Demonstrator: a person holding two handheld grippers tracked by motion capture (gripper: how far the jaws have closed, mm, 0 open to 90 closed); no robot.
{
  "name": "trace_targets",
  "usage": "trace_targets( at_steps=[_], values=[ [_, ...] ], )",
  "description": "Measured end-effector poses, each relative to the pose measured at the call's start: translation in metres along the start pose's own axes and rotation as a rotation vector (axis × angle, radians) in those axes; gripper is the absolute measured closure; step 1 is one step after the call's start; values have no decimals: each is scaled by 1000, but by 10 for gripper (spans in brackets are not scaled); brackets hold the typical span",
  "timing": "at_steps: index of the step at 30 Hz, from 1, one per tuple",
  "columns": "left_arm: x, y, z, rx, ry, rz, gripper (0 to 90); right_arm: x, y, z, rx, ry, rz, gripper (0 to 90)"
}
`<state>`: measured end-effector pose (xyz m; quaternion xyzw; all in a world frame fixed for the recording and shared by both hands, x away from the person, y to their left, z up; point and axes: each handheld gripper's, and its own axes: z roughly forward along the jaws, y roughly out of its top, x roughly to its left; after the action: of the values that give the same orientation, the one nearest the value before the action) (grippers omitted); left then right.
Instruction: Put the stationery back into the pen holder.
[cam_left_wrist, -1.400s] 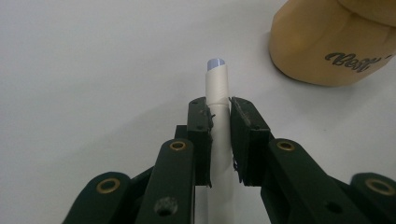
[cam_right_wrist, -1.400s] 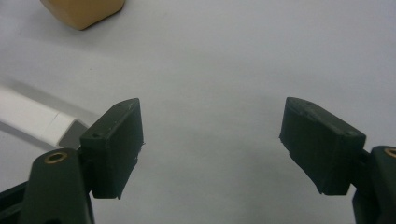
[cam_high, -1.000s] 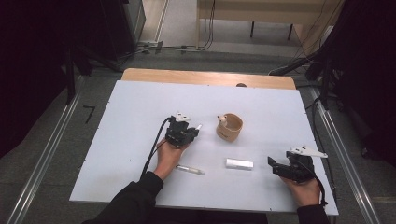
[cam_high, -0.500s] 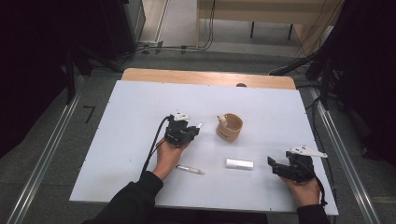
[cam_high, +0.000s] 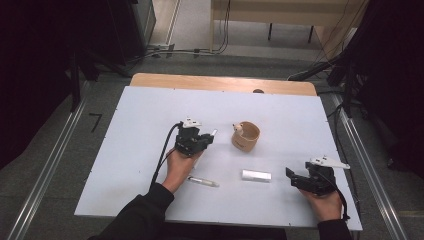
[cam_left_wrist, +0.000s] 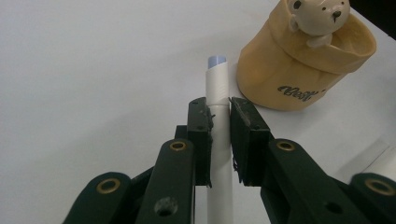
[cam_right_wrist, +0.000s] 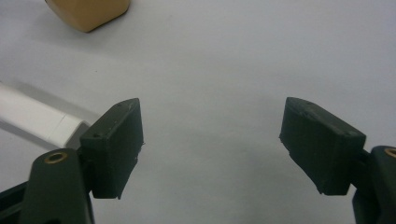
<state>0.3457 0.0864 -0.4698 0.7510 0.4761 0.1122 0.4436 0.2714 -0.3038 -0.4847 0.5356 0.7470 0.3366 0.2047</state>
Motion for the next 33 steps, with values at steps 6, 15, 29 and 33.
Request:
trace_targets(
  at_steps=[6, 15, 29, 33],
  values=[
    [-2, 2, -4, -13, -7, 1, 789, 0, 0, 0, 2, 0, -2, 199],
    [-3, 4, -7, -27, -22, -5, 790, 0, 0, 0, 0, 0, -2, 199],
    [-3, 6, -11, -40, -38, -15, 790, 0, 0, 0, 2, 0, -1, 199],
    [-4, 6, -12, -44, -42, -20, 790, 0, 0, 1, 1, 1, -3, 198]
  ],
)
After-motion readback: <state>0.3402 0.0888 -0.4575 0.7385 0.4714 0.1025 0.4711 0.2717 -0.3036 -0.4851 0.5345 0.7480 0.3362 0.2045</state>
